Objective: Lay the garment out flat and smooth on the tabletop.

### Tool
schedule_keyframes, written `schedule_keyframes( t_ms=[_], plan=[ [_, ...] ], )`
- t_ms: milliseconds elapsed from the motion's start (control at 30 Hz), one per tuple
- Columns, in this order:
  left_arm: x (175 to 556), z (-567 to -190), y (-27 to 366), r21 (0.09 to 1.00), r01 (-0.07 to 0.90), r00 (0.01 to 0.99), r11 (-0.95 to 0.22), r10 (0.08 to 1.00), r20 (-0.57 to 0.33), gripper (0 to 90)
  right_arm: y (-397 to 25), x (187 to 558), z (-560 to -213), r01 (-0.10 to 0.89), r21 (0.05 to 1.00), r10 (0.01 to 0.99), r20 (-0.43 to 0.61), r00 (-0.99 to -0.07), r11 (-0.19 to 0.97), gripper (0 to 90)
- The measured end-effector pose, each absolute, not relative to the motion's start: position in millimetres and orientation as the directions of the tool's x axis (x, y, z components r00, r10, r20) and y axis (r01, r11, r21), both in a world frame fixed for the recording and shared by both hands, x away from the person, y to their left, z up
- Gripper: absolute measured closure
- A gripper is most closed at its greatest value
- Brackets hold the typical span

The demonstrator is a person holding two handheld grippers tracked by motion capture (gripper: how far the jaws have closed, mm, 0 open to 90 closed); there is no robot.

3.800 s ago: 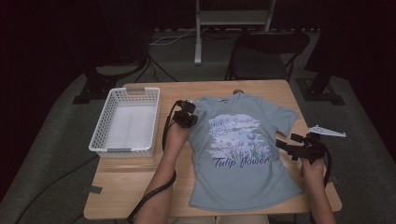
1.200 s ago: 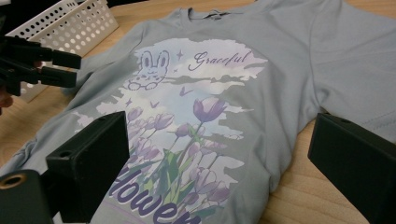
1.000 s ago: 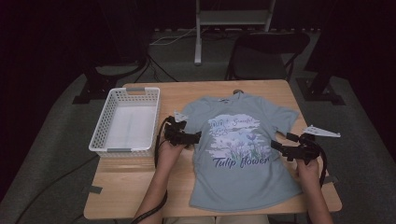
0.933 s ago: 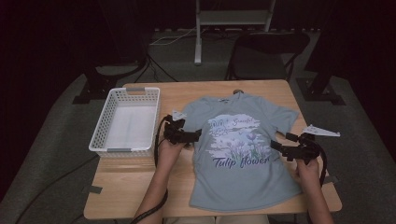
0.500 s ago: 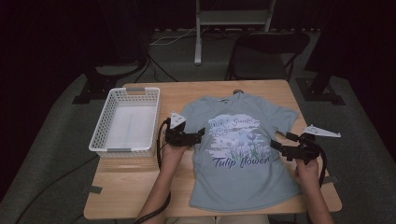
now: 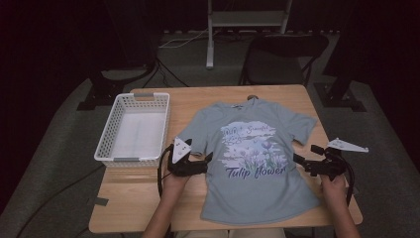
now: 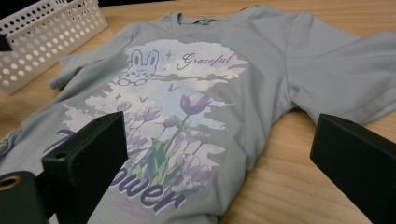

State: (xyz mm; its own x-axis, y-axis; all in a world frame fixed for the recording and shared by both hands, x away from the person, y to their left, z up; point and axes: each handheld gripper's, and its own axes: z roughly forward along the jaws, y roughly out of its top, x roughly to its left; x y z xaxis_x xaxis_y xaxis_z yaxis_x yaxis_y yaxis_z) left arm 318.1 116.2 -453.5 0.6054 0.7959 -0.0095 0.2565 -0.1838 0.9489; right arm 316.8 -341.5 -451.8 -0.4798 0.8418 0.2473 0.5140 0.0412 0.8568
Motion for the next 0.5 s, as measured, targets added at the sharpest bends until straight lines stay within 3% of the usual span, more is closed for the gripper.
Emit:
schedule_keyframes(
  t_ms=[500],
  plan=[
    [255.4,-473.3,150.5,0.969,0.189,0.623,-0.161,0.782,0.009,12.0,-359.3,282.6,-472.0,0.527,0.849,0.871,0.239,-0.430,0.027,3.7]
  ],
)
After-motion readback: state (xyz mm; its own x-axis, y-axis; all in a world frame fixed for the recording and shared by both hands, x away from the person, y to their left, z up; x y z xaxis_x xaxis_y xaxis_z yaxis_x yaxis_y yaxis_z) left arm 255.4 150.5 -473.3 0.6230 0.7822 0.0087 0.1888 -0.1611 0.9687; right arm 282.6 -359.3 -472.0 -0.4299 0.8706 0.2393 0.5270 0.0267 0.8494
